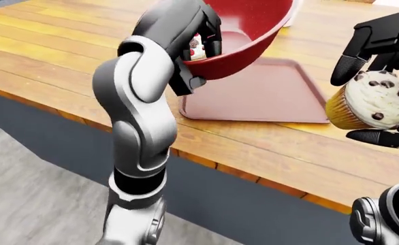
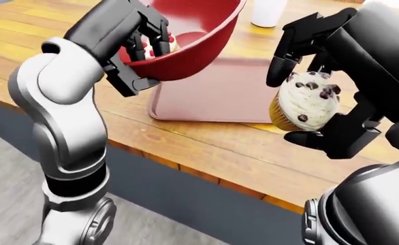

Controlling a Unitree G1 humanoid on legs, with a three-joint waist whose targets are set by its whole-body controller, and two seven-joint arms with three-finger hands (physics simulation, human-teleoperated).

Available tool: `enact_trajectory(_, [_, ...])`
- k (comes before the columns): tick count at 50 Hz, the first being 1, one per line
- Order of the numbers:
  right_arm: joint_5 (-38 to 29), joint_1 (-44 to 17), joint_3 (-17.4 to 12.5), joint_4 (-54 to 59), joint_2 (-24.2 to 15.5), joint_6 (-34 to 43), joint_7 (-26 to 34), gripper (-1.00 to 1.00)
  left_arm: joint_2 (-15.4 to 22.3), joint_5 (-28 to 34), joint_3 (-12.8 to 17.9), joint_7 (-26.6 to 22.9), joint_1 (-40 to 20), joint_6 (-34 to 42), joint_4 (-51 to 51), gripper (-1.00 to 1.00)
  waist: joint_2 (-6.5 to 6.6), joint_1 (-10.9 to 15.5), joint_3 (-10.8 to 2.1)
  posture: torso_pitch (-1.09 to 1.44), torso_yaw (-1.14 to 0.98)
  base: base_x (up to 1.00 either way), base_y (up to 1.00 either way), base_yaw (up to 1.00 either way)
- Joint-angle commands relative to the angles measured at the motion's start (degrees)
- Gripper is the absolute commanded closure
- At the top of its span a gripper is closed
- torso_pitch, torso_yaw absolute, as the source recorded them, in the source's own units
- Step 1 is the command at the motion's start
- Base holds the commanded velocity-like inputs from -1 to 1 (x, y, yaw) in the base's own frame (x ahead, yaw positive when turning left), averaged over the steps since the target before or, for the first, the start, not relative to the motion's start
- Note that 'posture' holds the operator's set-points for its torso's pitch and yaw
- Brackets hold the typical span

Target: Pick up the bowl with cake and place it on the tray. Pick up the cupcake and place it on the tray.

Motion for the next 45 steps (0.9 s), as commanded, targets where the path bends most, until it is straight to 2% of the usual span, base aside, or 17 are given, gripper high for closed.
enact_trajectory(1, [-0.2, -1.4, -0.9, -0.3, -0.9, -0.1, -1.7, 1.00, 0.2, -1.2, 0.2, 3.4, -2.4, -1.8, 0.8, 1.00, -0.25, 0.0, -1.74, 0.00, 0.00, 0.00, 0.00, 0.00])
enact_trajectory(10, [1.2, -0.4, -1.7, -0.6, -1.7, 0.4, -2.9, 1.00, -1.4, 0.0, -1.8, 4.3, -0.1, -4.6, 3.7, 1.00, -0.29, -0.1, -1.90, 0.00, 0.00, 0.00, 0.00, 0.00])
enact_trajectory(16, [2.4, 0.3, -2.2, -0.8, -2.8, 1.2, -3.6, 1.00, -1.7, 0.3, -1.2, 6.2, 0.5, -6.1, 6.3, 1.00, -0.49, -0.1, -1.80, 0.00, 0.00, 0.00, 0.00, 0.00])
enact_trajectory(28, [4.0, 1.4, -2.7, -1.1, -3.8, 1.9, -4.8, 1.00, -2.6, 1.2, -2.1, 7.5, 4.2, -8.6, 7.5, 1.00, -0.76, 0.2, -1.75, 0.00, 0.00, 0.00, 0.00, 0.00])
enact_trajectory(45, [5.7, 3.7, -3.6, -2.1, -4.2, 2.1, -6.2, 1.00, -4.2, 1.7, -2.8, 9.1, 5.3, -10.2, 9.4, 1.00, -1.07, 0.4, -1.82, 0.00, 0.00, 0.00, 0.00, 0.00])
